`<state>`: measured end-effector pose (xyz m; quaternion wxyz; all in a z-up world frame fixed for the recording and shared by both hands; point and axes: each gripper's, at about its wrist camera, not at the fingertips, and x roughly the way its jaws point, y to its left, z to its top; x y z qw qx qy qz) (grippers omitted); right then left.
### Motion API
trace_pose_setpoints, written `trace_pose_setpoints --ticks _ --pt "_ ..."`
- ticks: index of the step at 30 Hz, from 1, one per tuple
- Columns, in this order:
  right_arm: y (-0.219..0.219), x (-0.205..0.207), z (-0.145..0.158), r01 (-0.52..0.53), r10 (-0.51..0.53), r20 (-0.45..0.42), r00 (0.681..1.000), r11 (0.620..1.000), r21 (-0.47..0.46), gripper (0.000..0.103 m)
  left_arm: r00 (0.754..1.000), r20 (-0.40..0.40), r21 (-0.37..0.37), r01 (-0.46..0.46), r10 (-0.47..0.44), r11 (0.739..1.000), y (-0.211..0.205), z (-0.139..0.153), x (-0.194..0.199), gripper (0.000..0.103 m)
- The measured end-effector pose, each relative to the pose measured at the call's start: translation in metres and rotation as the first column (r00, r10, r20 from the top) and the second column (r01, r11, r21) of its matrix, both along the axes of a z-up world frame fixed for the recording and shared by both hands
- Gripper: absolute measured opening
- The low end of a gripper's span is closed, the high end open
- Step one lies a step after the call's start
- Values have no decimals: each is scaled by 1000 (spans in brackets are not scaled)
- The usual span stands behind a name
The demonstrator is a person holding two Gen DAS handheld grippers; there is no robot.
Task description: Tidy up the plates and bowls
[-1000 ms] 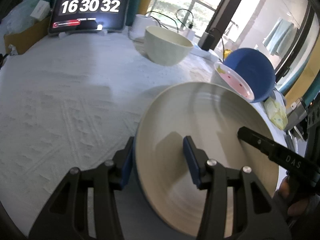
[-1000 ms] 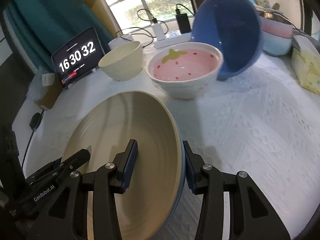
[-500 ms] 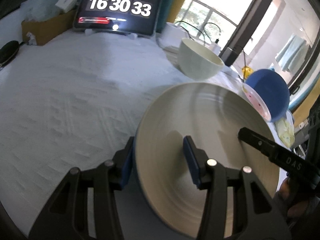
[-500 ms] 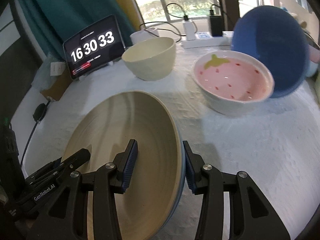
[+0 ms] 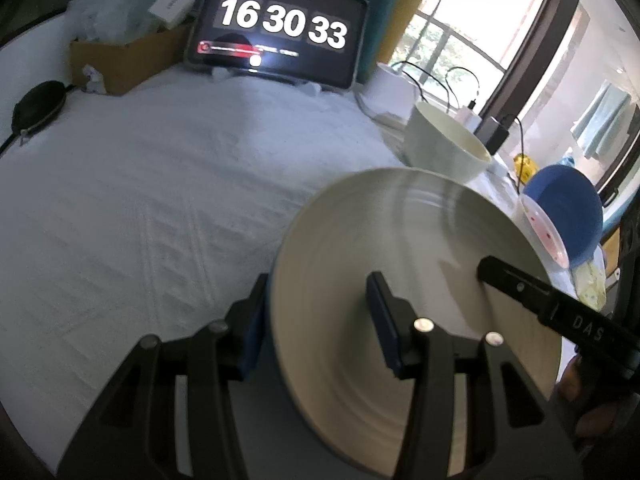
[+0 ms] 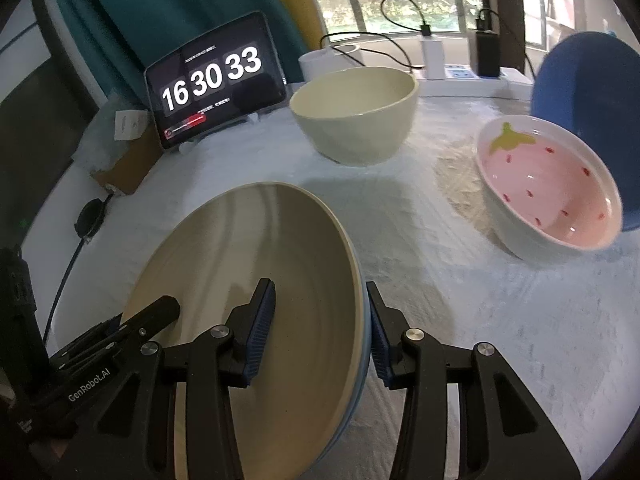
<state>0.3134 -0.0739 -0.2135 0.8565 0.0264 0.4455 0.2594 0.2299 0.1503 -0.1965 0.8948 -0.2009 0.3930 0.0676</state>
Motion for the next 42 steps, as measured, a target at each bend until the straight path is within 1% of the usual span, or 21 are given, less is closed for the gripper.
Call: trace_pose_setpoints --ticks 4,9,13,17,23,25,32,36,39,42 --pt "12 4 -5 -13 13 -7 1000 1000 -10 46 1000 -4 4 -19 19 1000 6 -4 1 49" --pt "17 6 -6 -7 7 9 1000 1000 -18 47 1000 4 28 -22 22 999 6 -5 1 49" --pt "18 6 -10 0 0 8 1000 1000 -28 49 1000 10 56 -24 23 998 3 -4 0 49" --pt "21 4 -12 10 -8 22 1000 997 -76 51 1000 9 112 -20 19 994 -4 -3 2 50" --pt "20 2 -8 -7 9 27 1000 996 -94 51 999 16 110 -44 43 993 -2 0 -1 50" --pt "18 0 -6 -6 9 35 999 996 -87 51 997 42 105 -66 62 992 1 6 -5 50" --pt "4 -2 5 16 -12 50 999 997 -78 51 989 118 151 -107 89 983 0 26 -15 51" --pt "-6 -4 14 31 -26 70 997 997 -72 51 988 135 185 -93 68 978 -7 35 -16 52" --pt "-13 -6 21 36 -31 69 997 997 -62 51 986 157 174 -86 59 981 -15 42 -18 52" --pt "-20 -10 28 44 -39 87 995 997 -62 51 982 188 171 -48 15 984 -29 52 -16 52"
